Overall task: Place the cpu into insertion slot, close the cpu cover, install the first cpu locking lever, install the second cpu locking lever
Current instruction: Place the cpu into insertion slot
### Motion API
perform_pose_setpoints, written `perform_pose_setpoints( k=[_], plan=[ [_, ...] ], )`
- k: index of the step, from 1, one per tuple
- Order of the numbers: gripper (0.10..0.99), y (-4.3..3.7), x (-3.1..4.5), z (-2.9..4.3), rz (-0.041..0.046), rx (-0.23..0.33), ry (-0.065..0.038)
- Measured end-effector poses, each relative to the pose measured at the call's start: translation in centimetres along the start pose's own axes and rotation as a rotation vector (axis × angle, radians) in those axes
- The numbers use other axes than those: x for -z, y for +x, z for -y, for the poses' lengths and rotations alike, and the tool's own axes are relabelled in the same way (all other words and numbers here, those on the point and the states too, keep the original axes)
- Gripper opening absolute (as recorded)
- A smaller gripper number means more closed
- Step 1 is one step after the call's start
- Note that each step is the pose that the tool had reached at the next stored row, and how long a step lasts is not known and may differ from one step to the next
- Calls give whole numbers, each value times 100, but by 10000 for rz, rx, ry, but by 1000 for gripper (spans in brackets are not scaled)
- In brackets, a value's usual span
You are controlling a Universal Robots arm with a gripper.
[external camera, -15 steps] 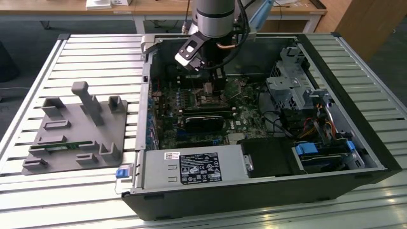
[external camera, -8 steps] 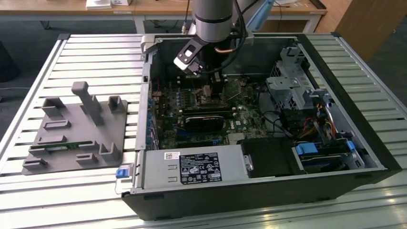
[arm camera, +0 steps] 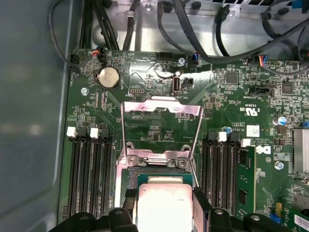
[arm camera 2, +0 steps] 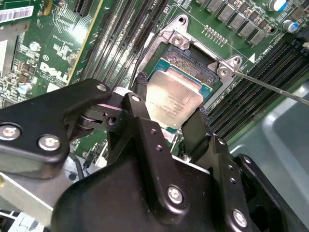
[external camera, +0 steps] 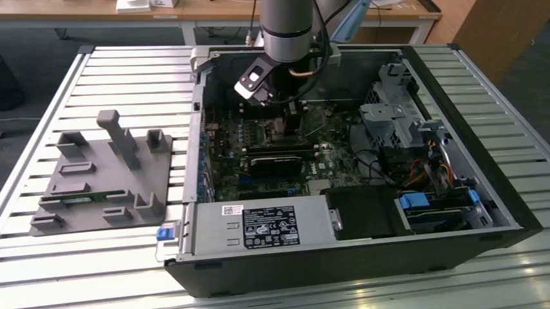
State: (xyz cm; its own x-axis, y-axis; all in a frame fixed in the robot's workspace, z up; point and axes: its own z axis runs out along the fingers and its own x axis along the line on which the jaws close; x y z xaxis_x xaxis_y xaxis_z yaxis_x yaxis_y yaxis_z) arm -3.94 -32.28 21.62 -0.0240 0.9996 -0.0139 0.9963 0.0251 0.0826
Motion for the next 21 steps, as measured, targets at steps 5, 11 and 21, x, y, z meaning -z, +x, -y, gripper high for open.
perform_pose_setpoints(
  k=[5, 11, 21],
  plan=[
    [537, 9, -49, 7, 0, -15, -1],
    [537, 13, -93, 19, 4, -15, -1],
    [537, 31, -146, 26, 5, -18, 0]
  ],
)
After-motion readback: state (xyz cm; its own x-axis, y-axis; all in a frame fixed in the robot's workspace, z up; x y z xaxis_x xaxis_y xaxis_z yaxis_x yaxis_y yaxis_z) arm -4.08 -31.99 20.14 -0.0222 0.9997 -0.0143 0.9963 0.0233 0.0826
